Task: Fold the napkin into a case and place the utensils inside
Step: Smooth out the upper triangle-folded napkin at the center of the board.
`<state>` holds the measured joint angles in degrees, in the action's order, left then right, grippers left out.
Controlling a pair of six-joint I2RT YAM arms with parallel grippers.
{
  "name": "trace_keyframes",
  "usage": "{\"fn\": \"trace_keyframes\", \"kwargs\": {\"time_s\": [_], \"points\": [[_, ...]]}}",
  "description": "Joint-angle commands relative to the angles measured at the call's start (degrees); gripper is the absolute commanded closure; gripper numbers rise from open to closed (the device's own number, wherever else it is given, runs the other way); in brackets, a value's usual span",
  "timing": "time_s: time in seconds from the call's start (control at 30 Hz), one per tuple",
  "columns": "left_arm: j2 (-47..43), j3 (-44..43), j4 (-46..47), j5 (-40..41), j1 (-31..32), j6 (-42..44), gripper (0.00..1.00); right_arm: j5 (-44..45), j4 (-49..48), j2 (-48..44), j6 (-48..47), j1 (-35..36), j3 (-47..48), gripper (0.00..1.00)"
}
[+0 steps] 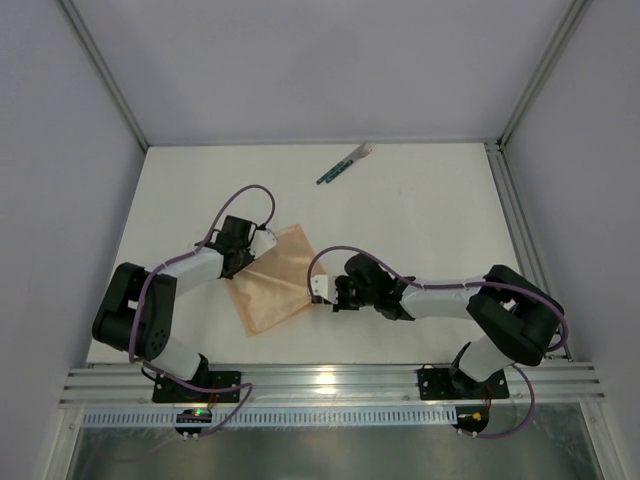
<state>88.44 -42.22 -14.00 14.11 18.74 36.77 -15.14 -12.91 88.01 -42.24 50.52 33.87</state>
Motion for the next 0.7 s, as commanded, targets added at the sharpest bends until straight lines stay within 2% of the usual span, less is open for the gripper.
{"fn": "trace_keyframes", "kwargs": {"time_s": [0.0, 0.17, 0.3, 0.43, 0.67], "points": [[1.03, -0.85, 2.04, -0.58, 0.07, 0.84, 0.82, 4.93, -4.93, -0.47, 6.72, 0.28, 0.68, 0.96], [1.73, -0.59, 2.31, -0.31, 0.07, 0.93, 0.83, 11.52, -9.06, -0.91, 15.24, 0.54, -0.99, 0.96], [1.99, -0.76, 2.4, -0.22, 0.07, 1.02, 0.83, 21.26, -13.54, -1.26, 17.45, 2.82, -3.72, 0.96], [2.52, -1.03, 2.4, -0.05, 0.07, 0.93, 0.84, 24.97, -16.0, -1.08, 16.31, 5.98, -5.56, 0.96], [3.22, -1.03, 2.57, 0.48, 0.07, 1.02, 0.84, 26.55, -15.31, 0.41, 18.24, 6.69, -5.3, 0.96]]}}
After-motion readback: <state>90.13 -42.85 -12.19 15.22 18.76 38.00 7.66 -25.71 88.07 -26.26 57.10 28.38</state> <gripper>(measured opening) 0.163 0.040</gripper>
